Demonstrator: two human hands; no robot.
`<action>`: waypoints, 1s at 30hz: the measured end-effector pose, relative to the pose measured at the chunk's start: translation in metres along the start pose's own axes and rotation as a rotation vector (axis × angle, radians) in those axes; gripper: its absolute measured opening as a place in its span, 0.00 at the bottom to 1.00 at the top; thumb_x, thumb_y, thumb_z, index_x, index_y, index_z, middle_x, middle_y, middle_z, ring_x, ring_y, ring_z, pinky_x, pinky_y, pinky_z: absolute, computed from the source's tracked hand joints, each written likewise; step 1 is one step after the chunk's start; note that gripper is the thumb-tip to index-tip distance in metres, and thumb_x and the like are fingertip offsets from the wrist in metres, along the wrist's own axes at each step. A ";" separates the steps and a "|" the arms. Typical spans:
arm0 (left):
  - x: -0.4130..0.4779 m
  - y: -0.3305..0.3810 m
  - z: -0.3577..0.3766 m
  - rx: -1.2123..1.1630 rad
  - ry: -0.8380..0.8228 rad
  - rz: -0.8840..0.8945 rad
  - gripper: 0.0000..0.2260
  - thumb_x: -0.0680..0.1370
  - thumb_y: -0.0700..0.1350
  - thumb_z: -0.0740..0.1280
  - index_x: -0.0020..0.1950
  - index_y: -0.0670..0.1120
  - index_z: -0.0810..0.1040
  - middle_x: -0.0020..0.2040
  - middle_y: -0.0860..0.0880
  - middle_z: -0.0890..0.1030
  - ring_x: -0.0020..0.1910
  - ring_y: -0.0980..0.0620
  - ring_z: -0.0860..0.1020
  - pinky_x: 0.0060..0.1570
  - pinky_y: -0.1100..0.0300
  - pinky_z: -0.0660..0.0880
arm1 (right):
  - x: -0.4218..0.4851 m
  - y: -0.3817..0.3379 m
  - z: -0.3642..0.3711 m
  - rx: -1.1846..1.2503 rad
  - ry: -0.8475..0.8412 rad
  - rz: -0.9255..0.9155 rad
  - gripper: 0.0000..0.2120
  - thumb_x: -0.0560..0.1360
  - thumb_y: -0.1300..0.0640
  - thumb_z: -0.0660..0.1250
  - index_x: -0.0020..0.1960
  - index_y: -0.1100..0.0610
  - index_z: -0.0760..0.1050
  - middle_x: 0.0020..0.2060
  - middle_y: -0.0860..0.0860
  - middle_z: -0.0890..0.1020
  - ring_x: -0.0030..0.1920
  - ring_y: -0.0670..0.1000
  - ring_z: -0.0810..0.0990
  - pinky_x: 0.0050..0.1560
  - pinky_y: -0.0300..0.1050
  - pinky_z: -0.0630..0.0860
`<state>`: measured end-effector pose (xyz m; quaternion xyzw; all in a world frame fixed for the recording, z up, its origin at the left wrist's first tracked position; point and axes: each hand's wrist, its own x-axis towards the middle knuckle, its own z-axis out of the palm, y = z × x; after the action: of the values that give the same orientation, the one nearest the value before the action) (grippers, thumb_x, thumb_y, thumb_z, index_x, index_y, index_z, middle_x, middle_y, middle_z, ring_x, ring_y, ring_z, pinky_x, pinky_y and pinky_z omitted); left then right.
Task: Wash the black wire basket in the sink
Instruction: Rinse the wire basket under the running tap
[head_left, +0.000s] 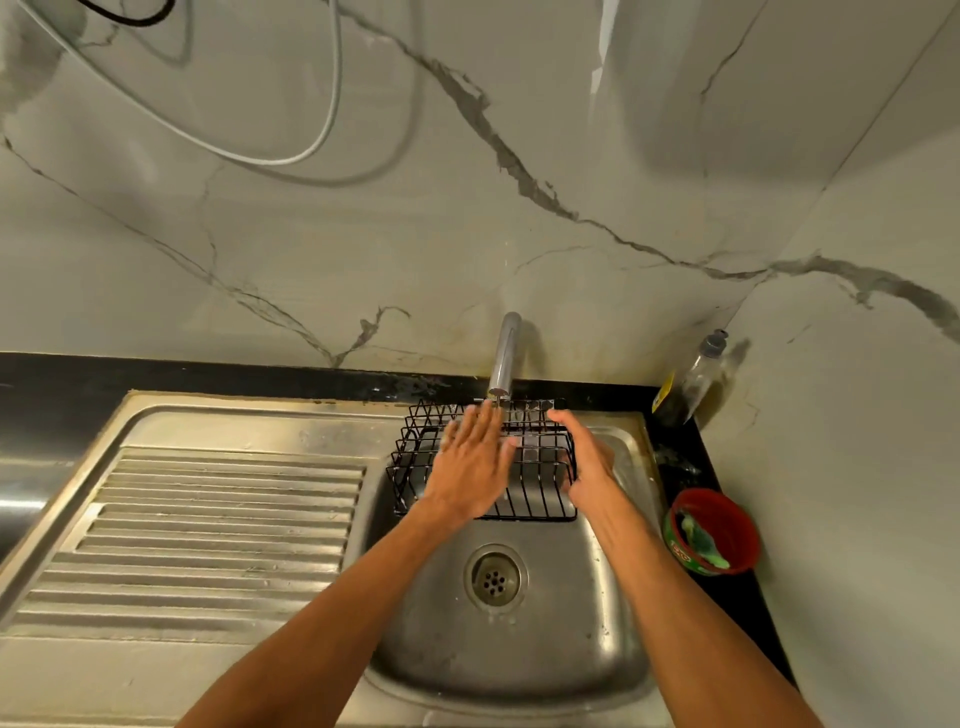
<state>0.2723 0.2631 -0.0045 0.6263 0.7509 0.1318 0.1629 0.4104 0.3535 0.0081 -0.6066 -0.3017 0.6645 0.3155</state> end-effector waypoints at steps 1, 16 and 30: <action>-0.003 -0.002 0.000 -0.008 -0.008 -0.005 0.28 0.85 0.60 0.40 0.83 0.49 0.44 0.83 0.49 0.43 0.82 0.48 0.40 0.81 0.47 0.41 | 0.000 -0.001 -0.001 0.013 0.009 -0.003 0.30 0.56 0.46 0.83 0.54 0.52 0.77 0.57 0.54 0.78 0.60 0.58 0.75 0.64 0.60 0.73; -0.012 -0.036 -0.019 0.093 -0.056 0.168 0.52 0.67 0.68 0.75 0.81 0.64 0.44 0.84 0.56 0.46 0.81 0.51 0.45 0.75 0.39 0.43 | -0.007 -0.011 0.008 -0.004 0.010 0.036 0.31 0.54 0.45 0.84 0.51 0.52 0.75 0.57 0.54 0.78 0.61 0.57 0.74 0.64 0.59 0.73; -0.014 -0.035 -0.024 -0.201 0.252 0.083 0.25 0.70 0.31 0.70 0.65 0.48 0.82 0.65 0.49 0.79 0.65 0.50 0.76 0.65 0.46 0.76 | -0.026 -0.012 0.017 -1.367 -0.280 -0.891 0.22 0.86 0.49 0.48 0.78 0.52 0.59 0.80 0.51 0.55 0.79 0.53 0.51 0.77 0.53 0.44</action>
<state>0.2333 0.2428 0.0039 0.6158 0.7219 0.2905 0.1238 0.3958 0.3401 0.0348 -0.3998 -0.8879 0.2163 0.0705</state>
